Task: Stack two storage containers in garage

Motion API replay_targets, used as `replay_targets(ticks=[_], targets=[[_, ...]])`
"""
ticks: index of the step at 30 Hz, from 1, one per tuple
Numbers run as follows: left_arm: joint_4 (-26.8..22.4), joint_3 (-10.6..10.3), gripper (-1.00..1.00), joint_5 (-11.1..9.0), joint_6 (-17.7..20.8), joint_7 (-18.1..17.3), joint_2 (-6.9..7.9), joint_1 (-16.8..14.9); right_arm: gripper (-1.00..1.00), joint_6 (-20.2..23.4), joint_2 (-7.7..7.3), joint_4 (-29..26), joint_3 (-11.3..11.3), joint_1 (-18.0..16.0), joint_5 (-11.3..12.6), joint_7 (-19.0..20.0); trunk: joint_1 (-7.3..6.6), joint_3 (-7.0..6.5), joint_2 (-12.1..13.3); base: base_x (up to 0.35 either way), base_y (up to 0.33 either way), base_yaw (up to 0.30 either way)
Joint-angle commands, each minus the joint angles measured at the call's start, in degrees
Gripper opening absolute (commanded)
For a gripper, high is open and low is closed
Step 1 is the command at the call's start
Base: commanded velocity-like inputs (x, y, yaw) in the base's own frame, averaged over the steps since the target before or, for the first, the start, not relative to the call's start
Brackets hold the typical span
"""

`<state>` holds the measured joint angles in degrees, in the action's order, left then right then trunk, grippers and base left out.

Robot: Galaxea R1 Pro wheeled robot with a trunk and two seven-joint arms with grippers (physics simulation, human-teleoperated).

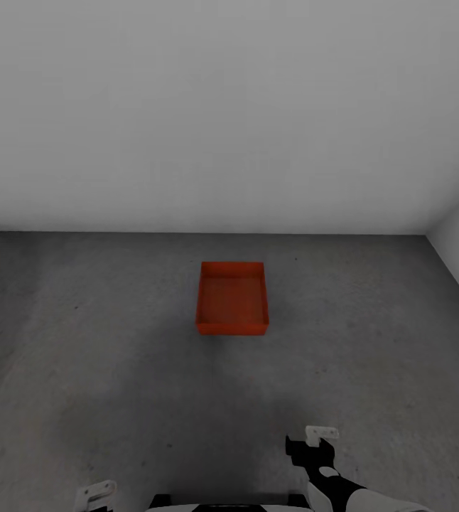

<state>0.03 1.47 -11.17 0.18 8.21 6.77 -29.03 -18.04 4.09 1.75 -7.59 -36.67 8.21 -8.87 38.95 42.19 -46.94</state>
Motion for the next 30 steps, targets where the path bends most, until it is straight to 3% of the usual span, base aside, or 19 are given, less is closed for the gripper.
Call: replay_targets(ticks=[1,20,22,23,25,30], targets=[[0.0,0.1,1.0,-0.3,0.0,0.0,-0.02,0.0,1.0,-0.3,0.03,0.2,-0.5,-0.1,0.6,-0.1,0.01,0.04,0.0,0.0,0.0,0.0],[0.0,0.1,1.0,-0.3,-0.2,-0.4,-0.09,0.0,1.0,-0.2,-0.23,0.2,-0.5,0.1,0.6,-0.2,0.01,0.04,0.0,0.0,0.0,0.0],[0.0,0.1,1.0,-0.3,-0.2,-0.4,-0.09,0.0,1.0,0.7,-2.44,0.2,-0.6,1.5,0.4,-0.4,0.01,0.04,0.0,0.0,0.0,0.0],[0.0,0.1,1.0,-0.3,-0.2,-0.4,-0.09,0.0,1.0,1.4,-4.51,0.1,-0.7,2.9,0.3,-0.5,0.01,0.04,0.0,0.0,0.0,0.0],[0.0,0.1,1.0,-0.3,-0.2,-0.4,-0.09,0.0,1.0,2.0,-7.12,0.1,-0.7,5.1,0.3,-0.3,0.01,0.04,0.0,0.0,0.0,0.0],[0.0,0.2,1.0,-0.5,-0.1,-0.4,-0.04,0.1,1.0,2.8,-9.74,0.2,-0.7,7.2,0.4,0.0,0.01,0.04,0.0,0.0,0.0,0.0]])
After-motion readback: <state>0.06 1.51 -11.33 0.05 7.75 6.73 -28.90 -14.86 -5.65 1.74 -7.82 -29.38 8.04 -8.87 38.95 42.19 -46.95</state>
